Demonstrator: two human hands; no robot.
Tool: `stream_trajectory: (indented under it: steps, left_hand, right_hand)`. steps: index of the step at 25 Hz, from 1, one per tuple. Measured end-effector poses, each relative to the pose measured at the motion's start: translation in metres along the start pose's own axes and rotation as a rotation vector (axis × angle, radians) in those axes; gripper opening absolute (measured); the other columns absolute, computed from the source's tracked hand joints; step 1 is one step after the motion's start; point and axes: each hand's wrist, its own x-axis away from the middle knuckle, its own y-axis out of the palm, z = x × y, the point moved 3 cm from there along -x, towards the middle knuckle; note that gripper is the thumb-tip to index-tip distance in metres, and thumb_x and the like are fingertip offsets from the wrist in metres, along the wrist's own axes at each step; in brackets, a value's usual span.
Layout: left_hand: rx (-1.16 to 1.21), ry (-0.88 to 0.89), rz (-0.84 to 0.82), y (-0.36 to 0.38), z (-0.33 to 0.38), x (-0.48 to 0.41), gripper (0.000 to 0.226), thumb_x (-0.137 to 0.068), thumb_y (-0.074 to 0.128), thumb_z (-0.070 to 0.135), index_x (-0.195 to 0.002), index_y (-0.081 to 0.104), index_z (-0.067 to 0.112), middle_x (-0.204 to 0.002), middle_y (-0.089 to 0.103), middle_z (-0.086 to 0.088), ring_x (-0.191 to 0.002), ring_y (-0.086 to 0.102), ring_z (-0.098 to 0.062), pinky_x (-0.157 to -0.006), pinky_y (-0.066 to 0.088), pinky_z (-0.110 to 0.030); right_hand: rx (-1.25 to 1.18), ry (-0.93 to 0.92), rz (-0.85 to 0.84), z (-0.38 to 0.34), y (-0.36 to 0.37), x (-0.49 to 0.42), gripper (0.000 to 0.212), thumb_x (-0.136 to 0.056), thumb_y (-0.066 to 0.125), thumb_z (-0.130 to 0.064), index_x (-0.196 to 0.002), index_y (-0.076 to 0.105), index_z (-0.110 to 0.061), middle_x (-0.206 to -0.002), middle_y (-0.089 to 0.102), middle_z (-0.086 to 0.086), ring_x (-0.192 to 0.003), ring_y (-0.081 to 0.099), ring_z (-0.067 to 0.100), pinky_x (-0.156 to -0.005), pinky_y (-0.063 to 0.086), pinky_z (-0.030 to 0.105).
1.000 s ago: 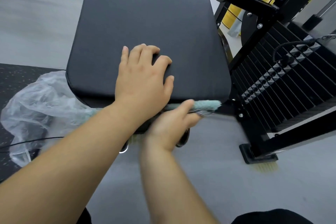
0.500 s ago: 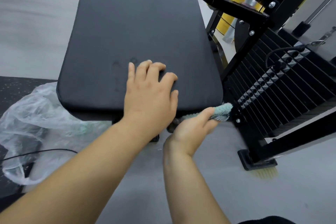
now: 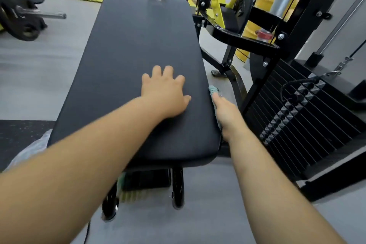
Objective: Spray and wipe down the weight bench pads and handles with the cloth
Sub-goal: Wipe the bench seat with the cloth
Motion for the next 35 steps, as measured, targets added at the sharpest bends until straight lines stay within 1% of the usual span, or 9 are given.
stream_trajectory:
  steps: [4, 7, 15, 18, 21, 24, 29, 33, 35]
  left_hand:
    - [-0.064, -0.046, -0.23, -0.007, -0.025, -0.042, 0.093, -0.067, 0.049, 0.081, -0.143, 0.022, 0.037, -0.147, 0.02, -0.003, -0.135, 0.018, -0.031, -0.103, 0.029, -0.052]
    - [-0.09, -0.054, -0.368, -0.018, -0.025, -0.061, 0.117, -0.047, 0.061, 0.085, -0.143, 0.019, 0.033, -0.144, 0.022, -0.007, -0.133, 0.023, -0.036, -0.103, 0.034, -0.055]
    - [-0.254, -0.011, -0.443, -0.019, -0.009, -0.083, 0.116, -0.041, 0.065, 0.084, -0.131, 0.027, 0.021, -0.127, 0.032, -0.01, -0.113, 0.044, -0.036, -0.079, 0.044, -0.041]
    - [-0.268, 0.027, -0.437, -0.013, -0.013, -0.084, 0.11, -0.044, 0.062, 0.086, -0.126, 0.029, 0.019, -0.12, 0.033, -0.008, -0.111, 0.04, -0.032, -0.071, 0.041, -0.037]
    - [-0.254, 0.059, -0.46, -0.015, -0.01, -0.087, 0.108, -0.047, 0.06, 0.086, -0.125, 0.03, 0.017, -0.122, 0.032, -0.008, -0.11, 0.039, -0.032, -0.065, 0.039, -0.035]
    - [-0.257, 0.081, -0.491, -0.015, -0.01, -0.087, 0.112, -0.048, 0.058, 0.087, -0.129, 0.028, 0.016, -0.127, 0.03, -0.011, -0.115, 0.036, -0.038, -0.073, 0.049, -0.037]
    - [-0.178, 0.084, -0.507, -0.014, -0.015, -0.088, 0.109, -0.047, 0.061, 0.085, -0.126, 0.03, 0.016, -0.128, 0.027, -0.012, -0.116, 0.032, -0.039, -0.072, 0.056, -0.043]
    - [-0.184, 0.138, -0.556, -0.02, -0.022, -0.088, 0.106, -0.058, 0.058, 0.082, -0.133, 0.026, 0.015, -0.133, 0.024, -0.013, -0.12, 0.03, -0.04, -0.072, 0.056, -0.04]
    - [-0.189, 0.192, -0.571, -0.024, -0.024, -0.088, 0.106, -0.063, 0.055, 0.08, -0.139, 0.021, 0.014, -0.135, 0.022, -0.015, -0.12, 0.03, -0.042, -0.071, 0.056, -0.038]
  right_hand:
    - [-0.04, 0.031, -0.036, 0.045, -0.008, 0.04, 0.045, -0.088, 0.041, -0.064, -0.123, 0.054, -0.038, -0.114, 0.063, -0.013, -0.097, 0.06, 0.008, -0.091, 0.047, 0.036]
    - [-0.115, 0.09, -0.137, 0.046, -0.016, 0.05, 0.039, -0.086, 0.046, -0.061, -0.111, 0.061, -0.034, -0.094, 0.071, -0.016, -0.085, 0.065, 0.002, -0.084, 0.049, 0.034]
    - [0.144, -0.057, -0.068, -0.028, 0.014, -0.087, 0.051, -0.094, 0.032, -0.055, -0.121, 0.052, -0.017, -0.124, 0.055, 0.003, -0.111, 0.053, 0.023, -0.095, 0.044, 0.037]
    - [0.104, 0.078, -0.074, -0.003, 0.009, -0.037, 0.053, -0.092, 0.028, -0.065, -0.133, 0.045, -0.036, -0.129, 0.051, -0.011, -0.118, 0.048, 0.012, -0.1, 0.039, 0.033]
    - [0.001, 0.296, -0.049, 0.004, -0.006, 0.034, 0.032, -0.094, 0.028, -0.06, -0.115, 0.051, -0.051, -0.122, 0.055, -0.018, -0.109, 0.051, 0.01, -0.087, 0.043, 0.03]
    - [0.167, 0.441, -0.013, -0.026, 0.001, 0.01, 0.041, -0.095, 0.024, -0.059, -0.114, 0.054, -0.039, -0.115, 0.056, -0.008, -0.101, 0.053, 0.015, -0.075, 0.041, 0.03]
    - [0.362, 0.278, 0.095, -0.084, 0.035, -0.116, 0.05, -0.1, 0.016, -0.043, -0.11, 0.053, -0.011, -0.107, 0.055, 0.009, -0.102, 0.051, 0.029, -0.083, 0.039, 0.036]
    - [0.585, 0.356, 0.071, -0.067, 0.028, -0.07, 0.052, -0.102, 0.015, -0.039, -0.138, 0.04, -0.011, -0.127, 0.053, 0.015, -0.111, 0.05, 0.034, -0.089, 0.038, 0.037]
    - [0.549, 0.525, 0.076, -0.06, 0.015, -0.02, 0.057, -0.101, 0.018, -0.045, -0.126, 0.053, -0.006, -0.118, 0.059, 0.018, -0.098, 0.055, 0.033, -0.078, 0.043, 0.034]
